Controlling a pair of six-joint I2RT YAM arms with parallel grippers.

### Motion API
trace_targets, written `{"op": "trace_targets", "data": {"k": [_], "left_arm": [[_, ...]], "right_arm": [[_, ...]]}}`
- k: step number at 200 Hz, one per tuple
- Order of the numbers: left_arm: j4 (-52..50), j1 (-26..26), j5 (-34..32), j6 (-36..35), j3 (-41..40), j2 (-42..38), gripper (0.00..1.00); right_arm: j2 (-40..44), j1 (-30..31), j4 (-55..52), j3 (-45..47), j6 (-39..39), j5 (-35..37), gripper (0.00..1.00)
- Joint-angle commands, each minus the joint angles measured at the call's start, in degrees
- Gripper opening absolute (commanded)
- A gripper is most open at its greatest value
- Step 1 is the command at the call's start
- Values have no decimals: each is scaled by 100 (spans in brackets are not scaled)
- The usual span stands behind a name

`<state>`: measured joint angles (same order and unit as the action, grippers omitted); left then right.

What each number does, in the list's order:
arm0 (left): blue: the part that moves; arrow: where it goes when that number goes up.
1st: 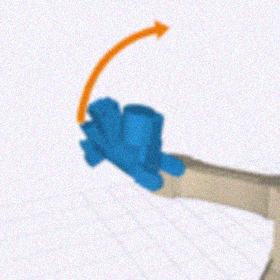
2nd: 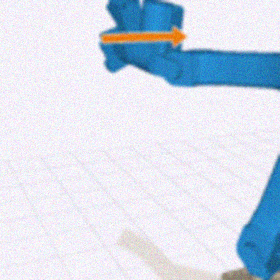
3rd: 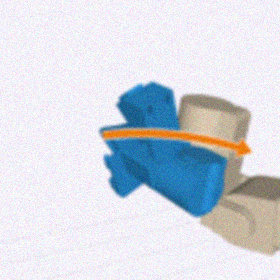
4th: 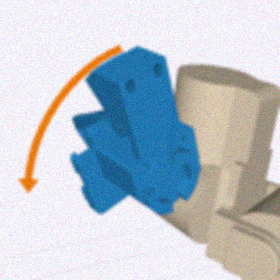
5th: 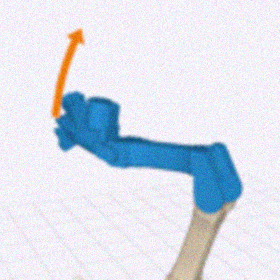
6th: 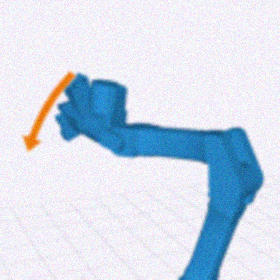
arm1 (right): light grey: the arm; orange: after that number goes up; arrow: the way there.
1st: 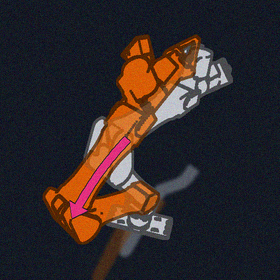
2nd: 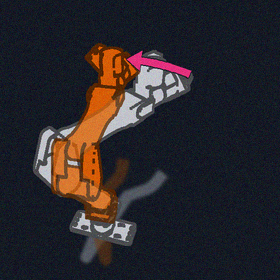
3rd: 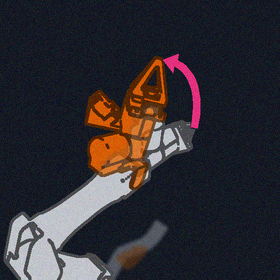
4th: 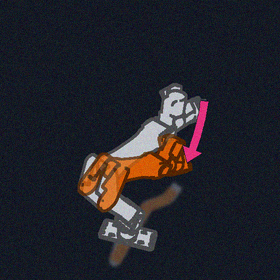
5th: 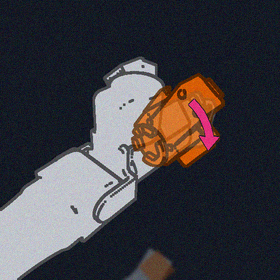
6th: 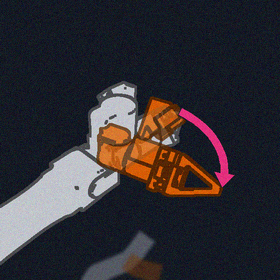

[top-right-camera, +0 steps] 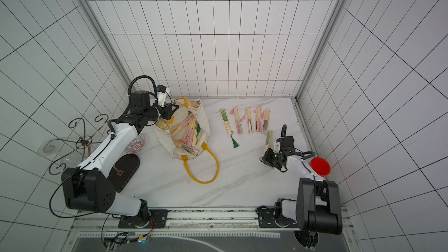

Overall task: Take out the folding fans from the tote bags
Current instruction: Place the folding fan at the center of the board.

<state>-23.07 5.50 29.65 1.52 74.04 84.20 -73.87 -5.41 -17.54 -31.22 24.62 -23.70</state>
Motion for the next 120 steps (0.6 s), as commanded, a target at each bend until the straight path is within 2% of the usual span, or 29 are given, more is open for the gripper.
{"op": "trace_targets", "data": {"k": [1, 51, 80, 120], "left_arm": [[259, -32, 94, 7, 247, -9, 0], [259, -49, 102, 6, 241, -27, 0], [263, -49, 111, 6, 240, -36, 0], [268, -59, 111, 5, 233, -62, 0]], "right_arm": [[-118, -83, 357, 350, 120, -150, 1], [-318, -117, 653, 661, 315, -34, 7], [13, -171, 602, 767, 501, 229, 18], [865, -224, -60, 558, 627, 996, 35]]}}
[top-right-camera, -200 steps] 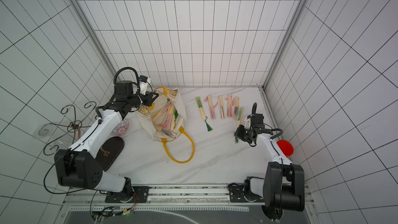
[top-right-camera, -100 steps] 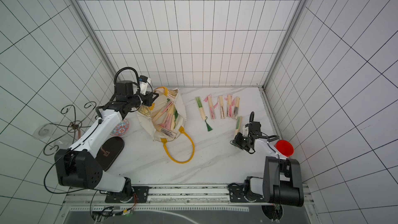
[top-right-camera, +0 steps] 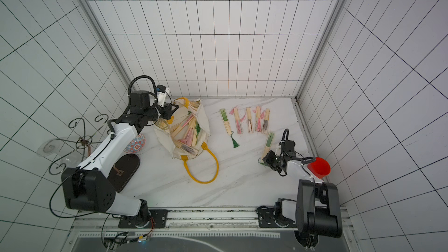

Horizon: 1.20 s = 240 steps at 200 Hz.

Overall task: Take out the folding fans from the tote bags
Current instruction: Place the folding fan at the center of the board, then pick up the folding fan from the canvas bag.

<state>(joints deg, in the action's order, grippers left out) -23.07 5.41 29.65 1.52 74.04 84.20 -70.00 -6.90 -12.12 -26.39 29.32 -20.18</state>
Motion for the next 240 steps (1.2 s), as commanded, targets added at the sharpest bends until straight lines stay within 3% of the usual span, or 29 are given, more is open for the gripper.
{"op": "trace_targets", "data": {"k": [1, 25, 59, 76, 105, 145, 167, 203, 240], "left_arm": [[268, -49, 111, 5, 229, -62, 0], [268, -49, 119, 6, 233, -63, 0], [268, -53, 120, 6, 236, -56, 0], [266, -57, 120, 15, 234, -61, 0], [243, -58, 85, 6, 241, -53, 0], [233, -58, 117, -7, 240, -36, 0], [233, -58, 172, 6, 250, -3, 0], [233, -58, 225, 15, 250, 4, 0], [233, -62, 269, 15, 243, 8, 0]], "right_arm": [[500, -75, -648, 65, 159, 664, 36], [1094, -75, -1157, -251, 135, 1012, 42], [1531, 66, -1469, -877, -249, 710, 38], [1542, 541, -1541, -1248, -365, 887, 38], [1228, 2156, -1397, -1906, -305, 1550, 36], [91, 4453, -964, -3008, -691, 2279, 34], [-726, 5255, -933, -3694, -1056, 2430, 34], [-2174, 6054, -1047, -4820, -1694, 2551, 34], [-3349, 6216, -1222, -5792, -2130, 2531, 38]]}}
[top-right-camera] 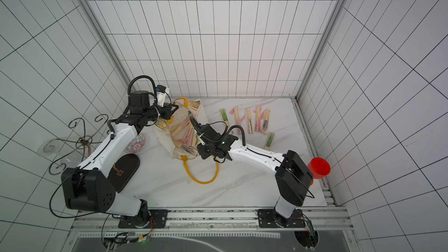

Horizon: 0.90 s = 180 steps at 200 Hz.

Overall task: Take out the folding fans from the tote bags
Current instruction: Pick up the folding fan from the canvas bag.

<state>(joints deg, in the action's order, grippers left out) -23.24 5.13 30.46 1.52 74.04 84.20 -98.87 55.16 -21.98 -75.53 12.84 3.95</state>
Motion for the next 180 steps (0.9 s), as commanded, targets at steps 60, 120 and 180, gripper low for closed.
{"op": "trace_targets", "data": {"k": [60, 120, 180], "left_arm": [[258, -34, 259, 24, 245, 4, 0], [272, -29, 298, 41, 242, 8, 0], [277, -29, 303, 51, 234, 8, 0]], "right_arm": [[-1882, -18, -525, -1997, -813, -182, 45], [-2567, -98, -597, -2555, -938, -489, 53], [-2747, -299, -606, -2453, -619, -1789, 50]]}}
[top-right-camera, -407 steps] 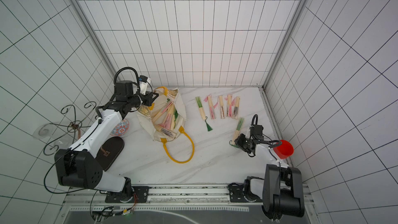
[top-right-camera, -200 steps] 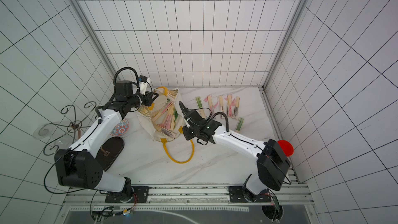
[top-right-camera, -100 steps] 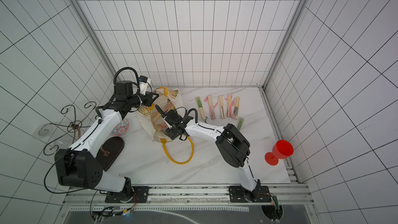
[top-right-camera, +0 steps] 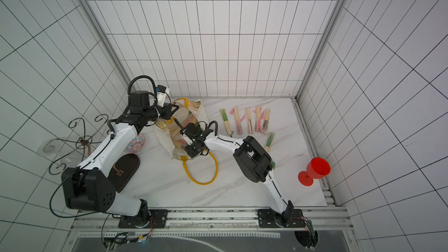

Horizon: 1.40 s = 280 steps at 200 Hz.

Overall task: Take out the folding fans from the tote bags
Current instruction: Pick up the folding fan from the canvas bag.

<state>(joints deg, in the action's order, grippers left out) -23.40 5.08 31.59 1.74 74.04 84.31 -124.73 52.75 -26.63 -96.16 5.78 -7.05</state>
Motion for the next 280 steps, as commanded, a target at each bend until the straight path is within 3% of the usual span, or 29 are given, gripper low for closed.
{"op": "trace_targets", "data": {"k": [1, 44, 95, 134, 200, 246, 280], "left_arm": [[292, -25, 189, 29, 238, -3, 0], [301, -25, 179, 50, 227, -19, 0], [318, -25, 215, 59, 226, -20, 0], [318, -25, 206, 65, 223, -29, 0], [336, -25, 212, 81, 218, -20, 0], [353, -25, 242, 97, 219, -11, 0], [353, -25, 240, 101, 214, -3, 0]], "right_arm": [[-164, -57, -140, -384, 89, -704, 49], [-301, -54, -191, -333, 260, -1081, 42], [-446, -45, -299, -302, 485, -365, 44], [-602, -36, -242, -349, 579, -1087, 43], [-845, -79, 91, -463, 897, -2489, 32], [-895, -116, 158, -483, 1054, -2439, 30], [-992, -135, 97, -505, 1145, -2194, 17]]}}
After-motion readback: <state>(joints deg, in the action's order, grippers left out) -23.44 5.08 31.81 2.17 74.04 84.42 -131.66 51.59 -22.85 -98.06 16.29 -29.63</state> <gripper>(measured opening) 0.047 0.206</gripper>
